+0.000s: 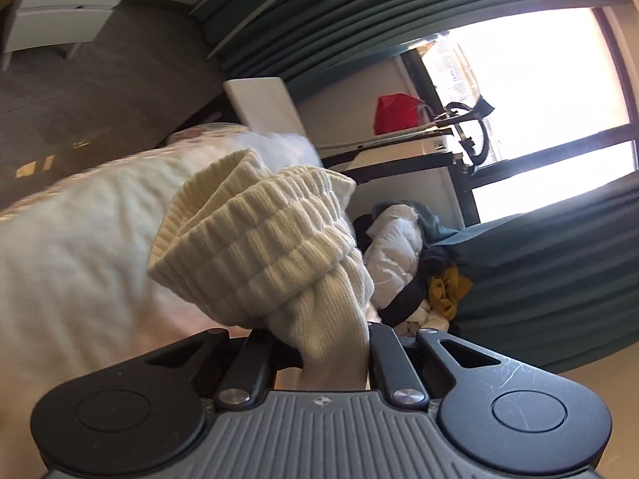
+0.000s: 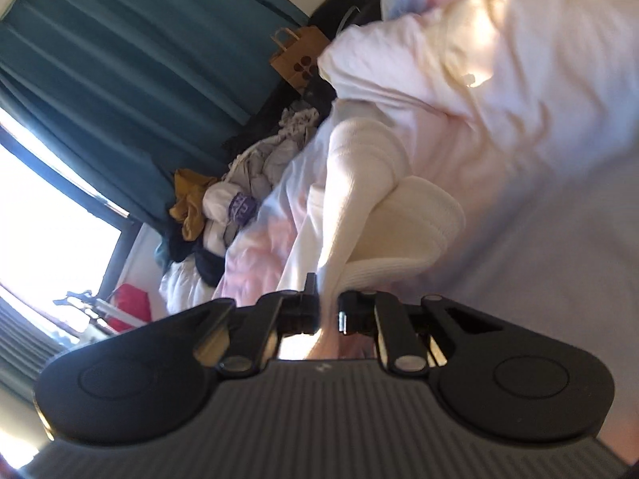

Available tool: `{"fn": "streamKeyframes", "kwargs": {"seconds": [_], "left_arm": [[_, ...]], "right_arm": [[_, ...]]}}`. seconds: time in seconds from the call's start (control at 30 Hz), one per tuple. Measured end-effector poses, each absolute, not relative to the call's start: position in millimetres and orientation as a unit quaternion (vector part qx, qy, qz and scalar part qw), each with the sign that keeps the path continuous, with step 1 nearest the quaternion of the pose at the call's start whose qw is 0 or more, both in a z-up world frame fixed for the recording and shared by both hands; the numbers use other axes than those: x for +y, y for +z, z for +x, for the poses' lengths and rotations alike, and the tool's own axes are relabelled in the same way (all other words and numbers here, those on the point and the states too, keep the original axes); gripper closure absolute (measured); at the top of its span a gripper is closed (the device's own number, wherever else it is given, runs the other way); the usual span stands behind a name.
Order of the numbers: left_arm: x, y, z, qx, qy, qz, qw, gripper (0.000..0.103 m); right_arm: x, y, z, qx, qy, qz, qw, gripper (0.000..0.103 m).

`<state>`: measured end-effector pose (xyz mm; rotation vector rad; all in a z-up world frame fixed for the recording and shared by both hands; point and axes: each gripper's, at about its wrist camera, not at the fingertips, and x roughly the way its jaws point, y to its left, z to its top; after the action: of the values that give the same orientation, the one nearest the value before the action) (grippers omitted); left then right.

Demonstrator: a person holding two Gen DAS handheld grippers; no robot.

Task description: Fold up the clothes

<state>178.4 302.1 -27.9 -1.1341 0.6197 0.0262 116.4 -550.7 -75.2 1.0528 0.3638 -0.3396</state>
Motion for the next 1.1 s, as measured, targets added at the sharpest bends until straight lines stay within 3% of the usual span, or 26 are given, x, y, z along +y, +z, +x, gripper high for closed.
{"fn": "streamKeyframes", "kwargs": {"seconds": [0.33, 0.47, 0.6, 0.73, 0.9, 1.03, 1.1], "left_arm": [[360.3, -95.3, 71.6, 0.343, 0.016, -0.529, 0.776, 0.091], [347.6, -85.4, 70.7, 0.350, 0.007, -0.488, 0.800, 0.079], [324.0, -62.9, 65.0, 0.346, 0.006, -0.445, 0.826, 0.053], [304.4, -34.1, 31.6, 0.335, 0.035, -0.397, 0.854, 0.048], [257.9, 13.6, 8.5, 0.286, 0.061, -0.297, 0.909, 0.046], [199.0, 33.1, 21.6, 0.276, 0.025, -0.246, 0.929, 0.044], [164.8, 31.2, 38.5, 0.287, -0.002, -0.226, 0.931, 0.044]], "right_arm": [[-538.4, -142.3, 21.4, 0.184, -0.156, 0.551, 0.799, 0.093], [-536.9, -145.8, 24.2, 0.186, -0.151, 0.546, 0.803, 0.093], [-540.7, -150.1, 28.0, 0.188, -0.138, 0.551, 0.801, 0.091], [-548.5, -165.3, 21.5, 0.161, -0.111, 0.600, 0.776, 0.089], [-552.1, -171.7, 25.8, 0.172, -0.097, 0.605, 0.772, 0.081], [-557.0, -180.2, 27.4, 0.171, -0.104, 0.616, 0.762, 0.062], [-559.1, -184.2, 28.2, 0.165, -0.104, 0.622, 0.758, 0.062]]}}
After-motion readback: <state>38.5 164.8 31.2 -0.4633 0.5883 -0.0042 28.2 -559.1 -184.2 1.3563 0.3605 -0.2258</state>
